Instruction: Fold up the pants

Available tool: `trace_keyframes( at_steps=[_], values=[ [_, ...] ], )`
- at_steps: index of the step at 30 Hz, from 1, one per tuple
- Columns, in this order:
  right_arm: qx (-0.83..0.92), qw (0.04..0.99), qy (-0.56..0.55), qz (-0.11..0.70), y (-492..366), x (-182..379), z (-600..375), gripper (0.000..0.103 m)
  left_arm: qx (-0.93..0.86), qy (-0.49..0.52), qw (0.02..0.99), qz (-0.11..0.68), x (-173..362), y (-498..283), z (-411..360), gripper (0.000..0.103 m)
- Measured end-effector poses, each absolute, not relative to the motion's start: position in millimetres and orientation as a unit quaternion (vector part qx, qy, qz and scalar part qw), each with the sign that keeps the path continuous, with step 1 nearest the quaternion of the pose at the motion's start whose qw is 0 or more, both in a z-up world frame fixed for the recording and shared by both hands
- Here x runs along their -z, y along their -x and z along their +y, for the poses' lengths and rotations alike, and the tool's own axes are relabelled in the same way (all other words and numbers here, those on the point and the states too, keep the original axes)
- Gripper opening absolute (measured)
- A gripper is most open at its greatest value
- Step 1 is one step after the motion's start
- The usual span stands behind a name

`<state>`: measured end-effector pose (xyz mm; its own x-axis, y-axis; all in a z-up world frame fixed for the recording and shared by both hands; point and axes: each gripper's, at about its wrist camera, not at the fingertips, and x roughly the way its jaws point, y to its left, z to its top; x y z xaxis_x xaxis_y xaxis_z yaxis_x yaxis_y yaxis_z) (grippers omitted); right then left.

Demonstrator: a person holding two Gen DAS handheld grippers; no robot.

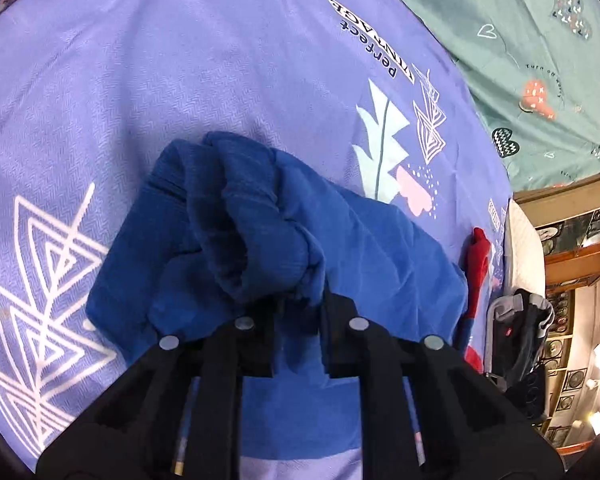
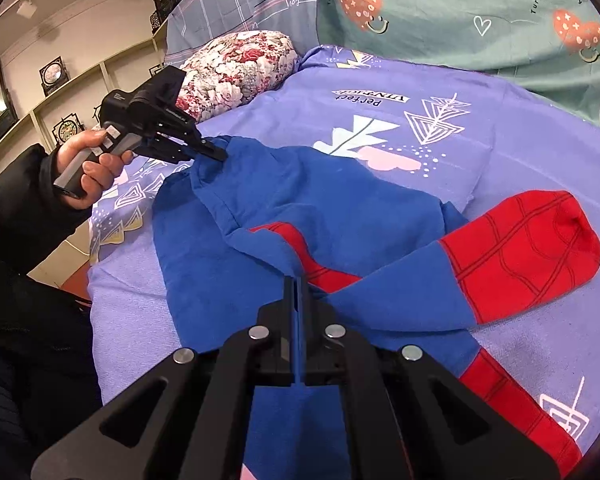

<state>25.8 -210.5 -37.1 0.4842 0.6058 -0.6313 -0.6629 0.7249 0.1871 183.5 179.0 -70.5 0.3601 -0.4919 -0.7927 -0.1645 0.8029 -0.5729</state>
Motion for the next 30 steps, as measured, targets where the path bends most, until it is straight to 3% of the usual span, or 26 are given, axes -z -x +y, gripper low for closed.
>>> trace_keyframes(
  at_steps=[8,15,24,26,27,28,29,30],
  values=[
    [-0.405,0.853,0.078,0.321,20,-1,-197,0.001,0.132,0.280,0.805,0.505,22,-150,208,0.012],
    [-0.383,0.838,0.091,0.378,37,40,-172,0.001,0.096,0.219,0.813,0.530,64,-126,212,0.012],
    [-0.355,0.840,0.098,0.398,42,56,-167,0.004,0.076,0.185,0.827,0.525,78,-113,210,0.013],
    [-0.352,0.843,0.083,0.398,42,50,-171,0.017,0.074,0.184,0.820,0.537,80,-112,210,0.020],
    [-0.335,0.855,0.077,0.390,43,43,-176,0.039,0.076,0.184,0.814,0.545,79,-110,211,0.022],
    [-0.296,0.882,0.073,0.359,45,27,-186,0.058,0.078,0.184,0.812,0.549,76,-107,212,0.031],
    [-0.268,0.900,0.067,0.336,45,14,-195,0.064,0.078,0.180,0.818,0.540,66,-101,214,0.045],
    [-0.246,0.913,0.058,0.322,42,3,-205,0.074,0.078,0.167,0.830,0.526,54,-93,214,0.051]
  ],
)
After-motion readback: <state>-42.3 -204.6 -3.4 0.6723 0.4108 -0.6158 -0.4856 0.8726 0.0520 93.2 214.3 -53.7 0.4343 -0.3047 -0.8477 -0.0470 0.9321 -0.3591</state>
